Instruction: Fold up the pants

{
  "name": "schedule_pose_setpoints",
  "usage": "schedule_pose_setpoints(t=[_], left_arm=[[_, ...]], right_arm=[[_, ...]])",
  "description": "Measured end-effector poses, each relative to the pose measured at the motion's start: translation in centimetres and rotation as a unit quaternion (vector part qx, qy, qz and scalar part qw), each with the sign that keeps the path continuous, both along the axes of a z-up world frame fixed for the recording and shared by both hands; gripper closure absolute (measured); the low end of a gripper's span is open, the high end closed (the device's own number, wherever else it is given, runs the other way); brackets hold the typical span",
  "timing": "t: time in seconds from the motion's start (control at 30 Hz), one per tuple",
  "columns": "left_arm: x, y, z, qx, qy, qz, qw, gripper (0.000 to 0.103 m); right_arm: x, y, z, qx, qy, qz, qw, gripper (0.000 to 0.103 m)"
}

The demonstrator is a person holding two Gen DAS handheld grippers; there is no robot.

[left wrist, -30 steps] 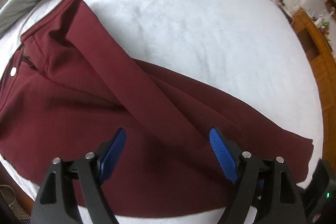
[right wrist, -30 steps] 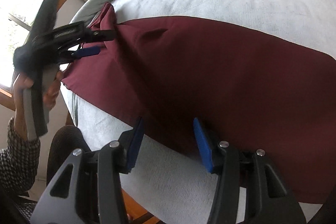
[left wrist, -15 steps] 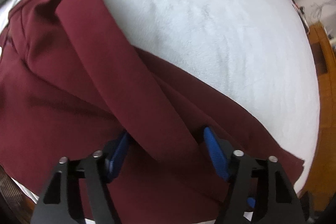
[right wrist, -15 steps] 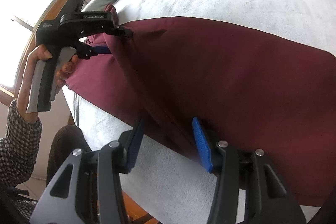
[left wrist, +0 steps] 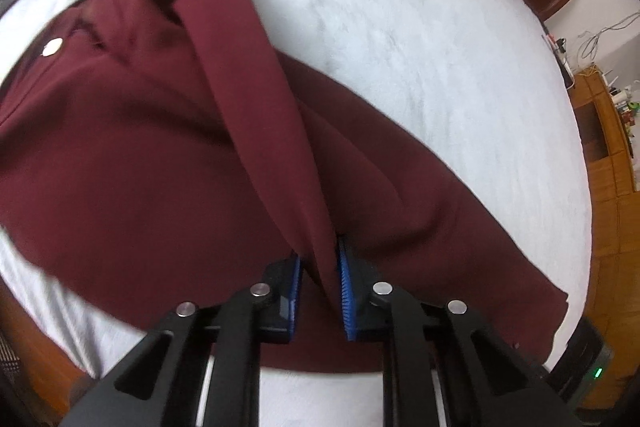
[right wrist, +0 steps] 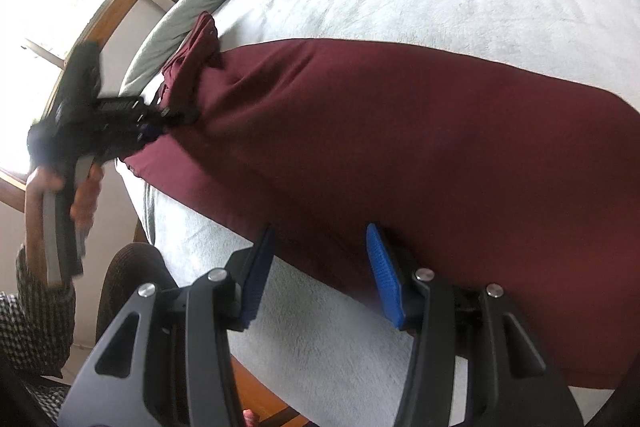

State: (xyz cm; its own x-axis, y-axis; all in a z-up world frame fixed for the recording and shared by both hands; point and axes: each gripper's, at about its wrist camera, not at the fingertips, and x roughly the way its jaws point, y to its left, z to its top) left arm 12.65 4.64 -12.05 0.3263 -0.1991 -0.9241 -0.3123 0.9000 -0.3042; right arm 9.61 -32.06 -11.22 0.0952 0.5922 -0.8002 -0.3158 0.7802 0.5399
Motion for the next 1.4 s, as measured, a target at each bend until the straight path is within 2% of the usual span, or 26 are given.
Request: schedule_pose_setpoints(t=[0.1, 0.17, 0.23, 0.27, 0.33, 0.43, 0.53, 0.57, 0.63, 0.73, 0.83, 0.97, 1.0, 1.07, 1.1, 1.13, 1.3, 1.4], left_arm=[[-2.6, 0.2, 0.7, 0.025, -0.035, 0.008, 0.9990, 0.086], [-4.9, 0.0, 1.0, 0.049, -0.051, 0.018, 0.9974, 0.090], [-5.7, 0.7, 0.2, 0.065, -0.057, 0.019, 0.9961, 0.090], [-6.0, 0.6, -0.8, 0.073, -0.046, 0.010, 0.9963, 0.090], [-6.2, 1.1, -2.8, 0.047, -0.019, 0.012, 0.9986, 0.090], [-6.1, 1.6, -2.9, 0.041, -0.037, 0.012, 0.9984, 0.089], [-6.3, 2.9, -1.9, 0.034, -0.043, 0.007, 0.9985, 0.066], [-6.1, 3.4, -1.2, 0.035, -0.050, 0.012, 0.9981, 0.062], [-5.6, 4.9, -0.3, 0.042, -0.058, 0.016, 0.9973, 0.061], [-5.7, 7.0, 0.4, 0.062, -0.056, 0.028, 0.9961, 0.046], [-5.2, 9.5, 0.3, 0.079, -0.054, 0.044, 0.9944, 0.045], [-3.9, 12.5, -0.3, 0.072, -0.039, 0.062, 0.9947, 0.045], [-4.3, 13.3, 0.0, 0.071, -0.041, 0.064, 0.9946, 0.045], [-4.2, 13.9, -0.2, 0.070, -0.043, 0.062, 0.9947, 0.044], [-4.7, 14.3, -0.4, 0.068, -0.045, 0.061, 0.9948, 0.043], [-5.1, 14.2, -0.3, 0.068, -0.047, 0.060, 0.9948, 0.040], [-5.9, 15.5, -0.7, 0.061, -0.054, 0.068, 0.9944, 0.038], [-5.8, 16.2, -1.0, 0.052, -0.056, 0.073, 0.9943, 0.038]], right_arm=[[0.0, -0.3, 0.1, -0.001, 0.000, -0.004, 1.000, 0.053], [0.0, -0.4, 0.0, -0.002, 0.001, -0.005, 1.000, 0.053], [0.0, -0.4, -0.2, -0.005, 0.003, -0.004, 1.000, 0.053], [0.0, -0.3, -0.3, -0.008, 0.004, -0.004, 1.000, 0.053], [0.0, -0.1, -0.4, -0.014, 0.008, -0.003, 1.000, 0.052], [-0.1, 0.4, 0.0, -0.025, 0.001, -0.002, 1.000, 0.050], [-0.1, 1.6, 1.6, -0.006, -0.019, 0.015, 1.000, 0.050], [0.0, 2.6, 2.3, 0.004, -0.028, 0.026, 0.999, 0.050], [0.5, 4.4, 3.1, 0.016, -0.039, 0.046, 0.998, 0.047], [1.7, 8.1, 3.5, 0.042, -0.042, 0.082, 0.995, 0.046], [2.6, 12.8, 3.3, 0.053, -0.047, 0.126, 0.990, 0.043], [3.1, 16.7, 1.7, 0.017, -0.049, 0.157, 0.986, 0.043], [3.2, 17.5, 1.1, 0.009, -0.046, 0.163, 0.986, 0.044], [3.5, 18.3, 0.3, 0.004, -0.038, 0.164, 0.986, 0.069], [3.4, 18.7, 0.1, 0.003, -0.033, 0.166, 0.986, 0.088], [3.3, 18.8, 0.1, -0.006, -0.037, 0.164, 0.986, 0.093], [1.6, 18.3, 2.0, 0.026, -0.068, 0.196, 0.978, 0.094], [-0.4, 19.0, 1.8, 0.016, -0.076, 0.241, 0.967, 0.094]])
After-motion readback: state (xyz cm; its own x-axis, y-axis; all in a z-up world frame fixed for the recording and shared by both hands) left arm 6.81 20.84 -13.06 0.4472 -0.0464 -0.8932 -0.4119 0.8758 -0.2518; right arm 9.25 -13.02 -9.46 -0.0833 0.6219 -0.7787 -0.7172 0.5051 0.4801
